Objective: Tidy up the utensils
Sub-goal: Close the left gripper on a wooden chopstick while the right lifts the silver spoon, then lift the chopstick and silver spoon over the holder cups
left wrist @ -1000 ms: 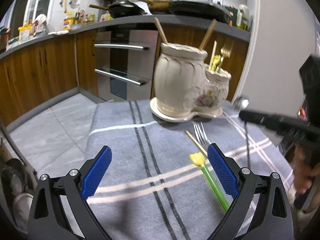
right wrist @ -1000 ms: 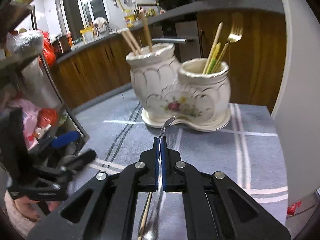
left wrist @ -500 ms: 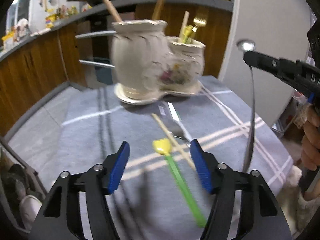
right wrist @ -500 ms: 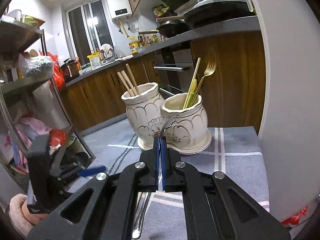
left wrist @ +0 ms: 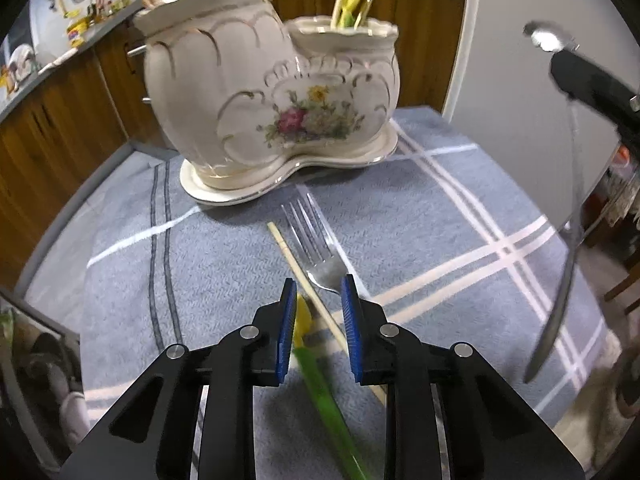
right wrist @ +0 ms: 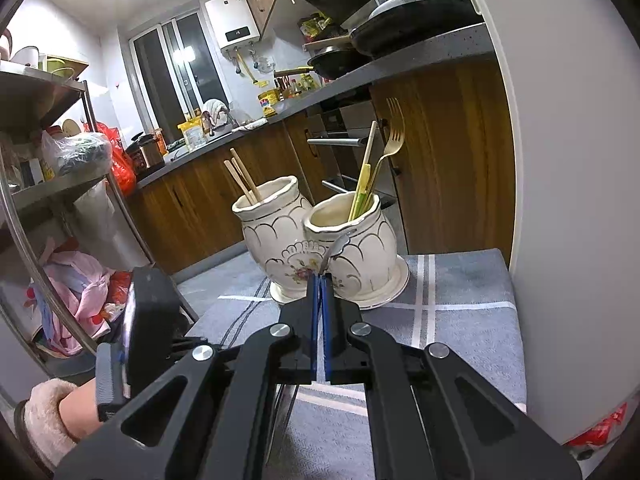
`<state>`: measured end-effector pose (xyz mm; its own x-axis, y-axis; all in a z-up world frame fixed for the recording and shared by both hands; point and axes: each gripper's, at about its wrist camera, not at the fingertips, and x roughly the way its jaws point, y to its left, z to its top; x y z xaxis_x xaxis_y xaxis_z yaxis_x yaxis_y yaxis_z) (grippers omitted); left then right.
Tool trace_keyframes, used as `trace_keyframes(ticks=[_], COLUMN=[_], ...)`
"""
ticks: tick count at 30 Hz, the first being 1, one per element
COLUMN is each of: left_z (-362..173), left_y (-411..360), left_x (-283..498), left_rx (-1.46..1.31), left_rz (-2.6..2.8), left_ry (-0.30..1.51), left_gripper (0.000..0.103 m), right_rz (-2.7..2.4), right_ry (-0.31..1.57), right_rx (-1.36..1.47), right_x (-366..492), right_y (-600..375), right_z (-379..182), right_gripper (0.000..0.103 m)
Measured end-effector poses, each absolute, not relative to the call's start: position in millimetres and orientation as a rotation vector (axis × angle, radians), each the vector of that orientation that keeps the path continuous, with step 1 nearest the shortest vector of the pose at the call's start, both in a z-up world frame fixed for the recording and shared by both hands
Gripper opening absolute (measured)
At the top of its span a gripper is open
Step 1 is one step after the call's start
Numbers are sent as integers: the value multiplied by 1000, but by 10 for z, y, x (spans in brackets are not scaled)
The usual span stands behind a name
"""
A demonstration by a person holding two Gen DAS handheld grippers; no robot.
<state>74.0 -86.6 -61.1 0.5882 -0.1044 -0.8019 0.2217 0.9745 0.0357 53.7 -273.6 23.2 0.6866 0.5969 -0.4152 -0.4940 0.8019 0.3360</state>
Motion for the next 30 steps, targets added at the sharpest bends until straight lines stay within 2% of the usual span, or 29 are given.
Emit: trace_keyframes(ticks=[10, 11, 13, 18, 22, 30], left_z=[-660, -663, -653, -635, -589, -359], left_y=[-1016, -1028, -1003, -938, -802, -625], left_x=[879, 909, 968, 1003, 927, 686], left_rx=[304, 312, 283, 249, 190, 94], left_rz=[-159, -162, -195, -223, -227, -240], left_ry=[975, 975, 999, 1008, 956, 831], left_gripper=[24, 23, 12, 10, 5, 5], right_rz=[633, 634, 635, 639, 646, 611], right_ry=[545, 544, 542, 543, 520, 471], right_rx=[226, 224, 222, 223, 234, 220], right_x=[525, 516, 508, 507, 469, 419], right_y=[-2778, -2771, -2767, -2765, -2765, -2749], right_z=[238, 240, 242, 238, 249, 272], right_gripper=[2, 2, 2, 2, 2, 2])
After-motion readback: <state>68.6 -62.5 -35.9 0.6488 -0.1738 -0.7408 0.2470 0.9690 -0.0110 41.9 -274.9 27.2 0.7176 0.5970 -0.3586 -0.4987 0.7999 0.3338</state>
